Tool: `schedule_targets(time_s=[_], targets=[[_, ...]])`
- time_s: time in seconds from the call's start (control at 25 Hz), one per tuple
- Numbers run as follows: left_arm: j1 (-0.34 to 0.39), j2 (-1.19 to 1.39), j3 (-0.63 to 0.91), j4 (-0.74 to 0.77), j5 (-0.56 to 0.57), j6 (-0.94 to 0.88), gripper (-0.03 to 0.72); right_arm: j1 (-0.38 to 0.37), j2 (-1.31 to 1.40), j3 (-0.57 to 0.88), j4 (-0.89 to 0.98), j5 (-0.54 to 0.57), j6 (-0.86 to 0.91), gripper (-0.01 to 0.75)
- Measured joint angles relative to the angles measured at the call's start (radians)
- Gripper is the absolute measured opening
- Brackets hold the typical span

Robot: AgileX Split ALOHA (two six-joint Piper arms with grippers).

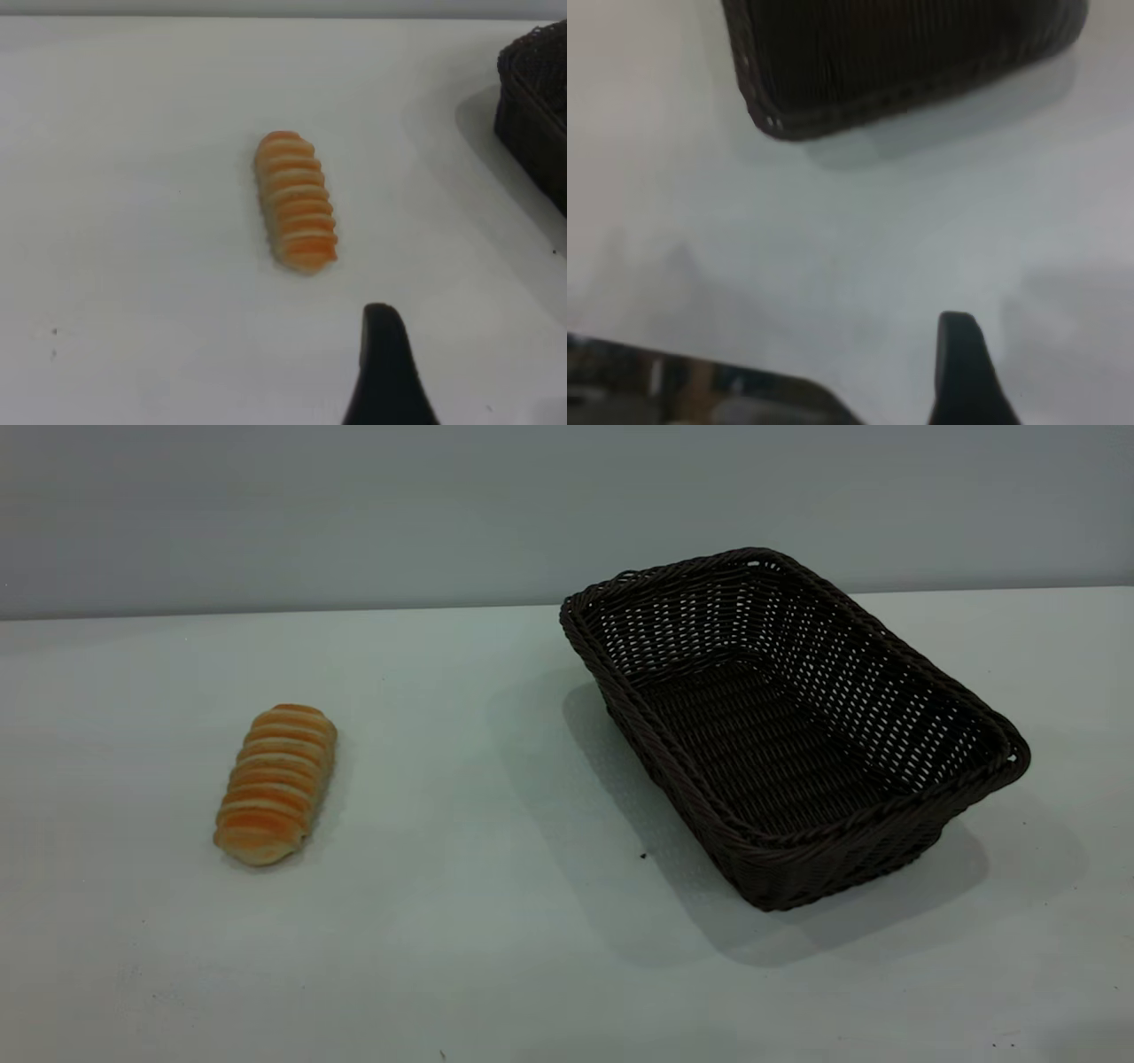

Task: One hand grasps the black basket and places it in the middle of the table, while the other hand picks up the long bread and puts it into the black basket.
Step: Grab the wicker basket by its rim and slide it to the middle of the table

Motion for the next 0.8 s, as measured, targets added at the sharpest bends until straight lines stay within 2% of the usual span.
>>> schedule_targets(time_s=[0.32, 0.6, 0.8], targets=[[0.0, 0.082, -0.053, -0.001, 0.022, -0.019, 0.532, 0.0, 0.296, -0.002, 0.358, -0.217, -0.043, 0.481], [0.0, 0.082, -0.053, 0.0, 0.032, -0.027, 0.532, 0.0, 0.489, -0.023, 0.726, -0.249, -0.245, 0.481], [0.0, 0.082, -0.053, 0.001, 0.032, -0.025, 0.532, 0.0, 0.666, -0.1, 0.892, -0.24, -0.322, 0.481]])
